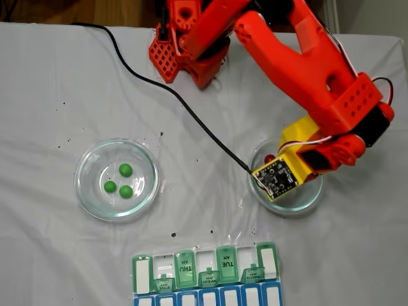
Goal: Sort medicines into box.
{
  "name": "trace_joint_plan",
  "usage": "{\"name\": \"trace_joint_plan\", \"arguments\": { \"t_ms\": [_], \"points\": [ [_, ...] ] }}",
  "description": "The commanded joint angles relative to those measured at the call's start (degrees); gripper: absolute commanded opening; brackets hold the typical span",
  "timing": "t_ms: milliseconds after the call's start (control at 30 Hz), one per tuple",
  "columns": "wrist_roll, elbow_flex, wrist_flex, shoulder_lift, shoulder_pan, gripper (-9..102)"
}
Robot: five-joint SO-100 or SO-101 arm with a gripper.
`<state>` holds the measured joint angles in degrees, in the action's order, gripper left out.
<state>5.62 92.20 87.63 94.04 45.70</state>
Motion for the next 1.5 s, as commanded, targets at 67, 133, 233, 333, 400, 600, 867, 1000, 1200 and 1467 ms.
{"name": "trace_joint_plan", "arguments": {
  "t_ms": [67,133,233,333,400,600,867,1000,1200,1467],
  "points": [
    [-3.52,2.11,-1.23,2.02,2.99,23],
    [-3.25,3.34,-2.02,1.93,3.52,23],
    [-2.37,4.22,-3.34,0.97,4.04,22],
    [-1.14,4.57,-4.57,-0.18,4.22,20],
    [0.62,4.66,-4.66,-1.41,4.31,16],
    [3.87,4.66,-4.22,-2.64,4.57,7],
    [3.69,2.46,-2.46,0.79,3.6,0],
    [1.49,-0.62,-0.88,5.1,1.76,0],
    [-3.6,-9.49,1.41,11.43,-3.69,0],
    [-13.1,-25.84,7.21,11.69,-13.62,0]
  ]
}}
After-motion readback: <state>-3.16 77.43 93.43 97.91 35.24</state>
